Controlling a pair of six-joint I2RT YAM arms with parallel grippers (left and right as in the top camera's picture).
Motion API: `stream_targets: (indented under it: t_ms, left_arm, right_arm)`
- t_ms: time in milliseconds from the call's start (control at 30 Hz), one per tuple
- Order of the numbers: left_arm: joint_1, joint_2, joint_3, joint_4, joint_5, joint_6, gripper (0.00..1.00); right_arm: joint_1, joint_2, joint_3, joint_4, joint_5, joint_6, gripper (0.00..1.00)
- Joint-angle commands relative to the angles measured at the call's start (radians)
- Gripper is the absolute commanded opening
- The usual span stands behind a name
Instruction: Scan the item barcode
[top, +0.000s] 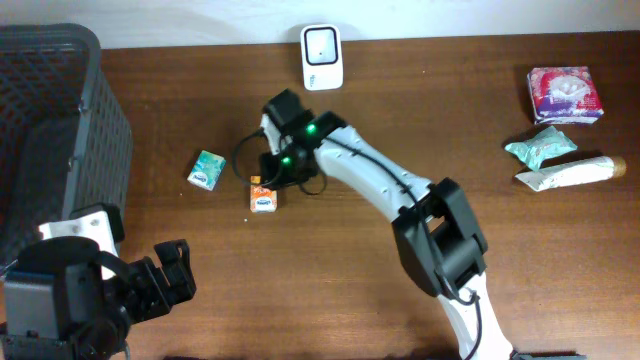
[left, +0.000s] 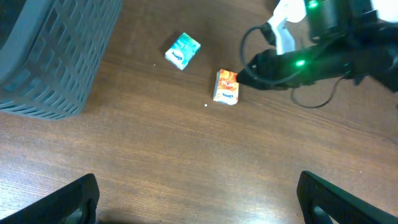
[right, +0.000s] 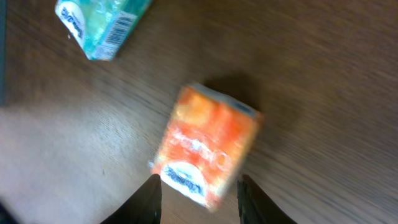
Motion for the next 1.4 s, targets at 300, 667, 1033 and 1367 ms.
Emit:
stream_targets:
  t_ms: [300, 667, 1033, 1367]
  left_arm:
    - [0.002, -0.001, 0.001, 0.002, -0.011, -0.005, 0.99]
    - [0.002, -0.001, 0.001, 0.002, -0.011, -0.005, 0.99]
    - [0.002, -0.001, 0.001, 0.002, -0.011, -0.005, 0.99]
    - [0.002, -0.001, 0.001, 0.002, -0.011, -0.005, 0.99]
  right_arm:
    - [0.187, 0.036, 0.005, 0.074, 0.5, 0.093, 0.37]
    - [0.23, 0.097, 0.005, 0.058, 0.679, 0.093, 0.4]
    - [0.182, 0.107, -0.051, 0.055, 0.695, 0.113, 0.25]
    - [-0.011, 0.008, 0.209, -0.164, 0.222, 0.029, 0.04]
